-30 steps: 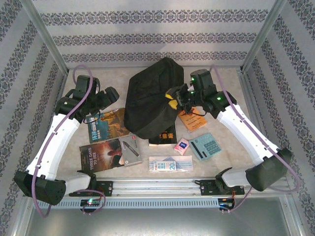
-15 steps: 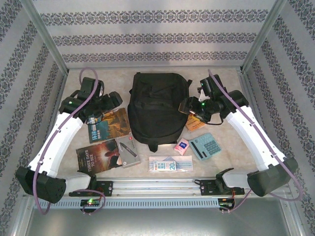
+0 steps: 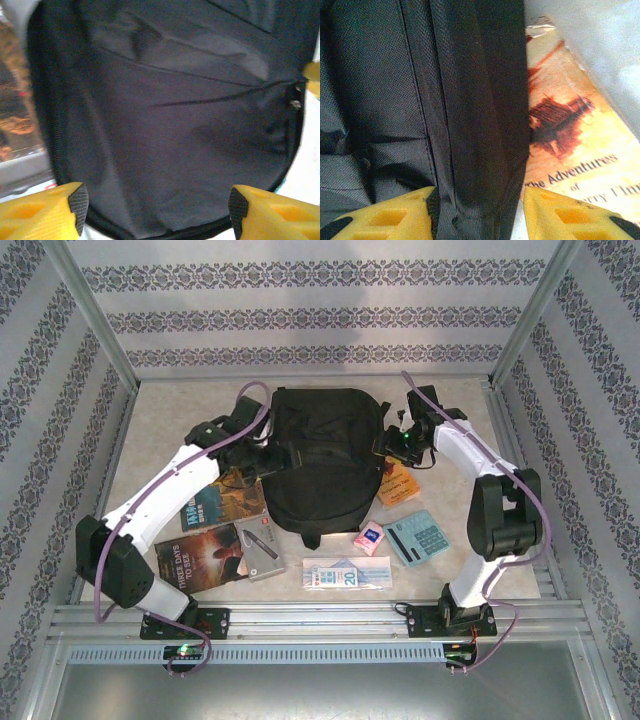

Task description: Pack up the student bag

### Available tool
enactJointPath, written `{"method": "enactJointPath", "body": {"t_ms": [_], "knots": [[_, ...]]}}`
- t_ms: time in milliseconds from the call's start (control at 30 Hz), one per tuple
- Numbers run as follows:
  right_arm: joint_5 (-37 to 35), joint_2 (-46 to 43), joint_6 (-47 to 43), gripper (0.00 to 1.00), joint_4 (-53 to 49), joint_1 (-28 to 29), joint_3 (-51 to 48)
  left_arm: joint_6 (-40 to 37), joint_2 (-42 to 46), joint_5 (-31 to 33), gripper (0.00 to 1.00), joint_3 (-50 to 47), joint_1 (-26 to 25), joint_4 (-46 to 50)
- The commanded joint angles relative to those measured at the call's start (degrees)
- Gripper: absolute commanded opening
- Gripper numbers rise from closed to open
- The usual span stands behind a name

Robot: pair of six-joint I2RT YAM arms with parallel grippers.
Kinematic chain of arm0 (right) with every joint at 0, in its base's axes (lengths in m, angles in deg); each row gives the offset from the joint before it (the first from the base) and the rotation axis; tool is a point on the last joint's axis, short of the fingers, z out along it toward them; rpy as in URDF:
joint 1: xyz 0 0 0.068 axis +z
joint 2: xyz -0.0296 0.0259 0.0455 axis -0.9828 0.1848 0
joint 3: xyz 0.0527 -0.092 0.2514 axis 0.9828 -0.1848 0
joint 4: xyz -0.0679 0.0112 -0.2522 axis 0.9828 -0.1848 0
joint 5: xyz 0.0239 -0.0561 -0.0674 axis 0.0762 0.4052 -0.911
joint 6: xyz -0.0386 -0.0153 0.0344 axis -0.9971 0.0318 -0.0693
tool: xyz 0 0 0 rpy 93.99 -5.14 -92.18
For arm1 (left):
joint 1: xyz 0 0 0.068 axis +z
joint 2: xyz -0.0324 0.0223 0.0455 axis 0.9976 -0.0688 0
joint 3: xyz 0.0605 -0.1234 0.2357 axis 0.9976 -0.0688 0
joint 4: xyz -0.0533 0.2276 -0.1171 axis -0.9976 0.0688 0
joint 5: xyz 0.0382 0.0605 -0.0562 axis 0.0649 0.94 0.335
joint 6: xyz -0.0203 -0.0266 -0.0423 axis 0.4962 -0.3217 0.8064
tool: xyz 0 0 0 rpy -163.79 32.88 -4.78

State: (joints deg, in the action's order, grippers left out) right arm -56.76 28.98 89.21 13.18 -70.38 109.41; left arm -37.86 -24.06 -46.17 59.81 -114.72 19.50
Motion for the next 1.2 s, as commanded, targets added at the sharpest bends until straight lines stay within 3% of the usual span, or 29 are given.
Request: {"method": "enactJointPath", "body": {"t_ms": [0,167,400,600,900,1167], "knots": [[9.12,0.5,0.13,0.42,5.45,0.48,-0.06,-2.94,-2.98,-2.09,0.74,4.53,-2.29,-0.88],[10.28,-0.59,4.06,0.17,9.8,-0.21,-3.2,-5.45,-10.45,-3.44,0.72,11.52,-5.35,-0.99],[12.26,-1.51,10.06,0.01,15.64,-1.8,-7.18,-7.07,-21.56,-5.76,0.75,21.36,-8.46,-0.69],[15.66,-4.22,18.8,0.0,24.81,-3.08,-11.71,-6.74,-28.88,-8.61,0.76,26.47,-9.63,-2.67],[16.76,-5.69,19.93,0.0,24.73,-3.17,-12.68,-23.72,-31.2,-3.79,0.7,27.61,-9.88,-5.74],[17.63,-6.32,20.2,0.0,24.72,-3.27,-13.77,-37.83,-27.74,-15.92,0.67,17.61,-10.09,-17.12]]}}
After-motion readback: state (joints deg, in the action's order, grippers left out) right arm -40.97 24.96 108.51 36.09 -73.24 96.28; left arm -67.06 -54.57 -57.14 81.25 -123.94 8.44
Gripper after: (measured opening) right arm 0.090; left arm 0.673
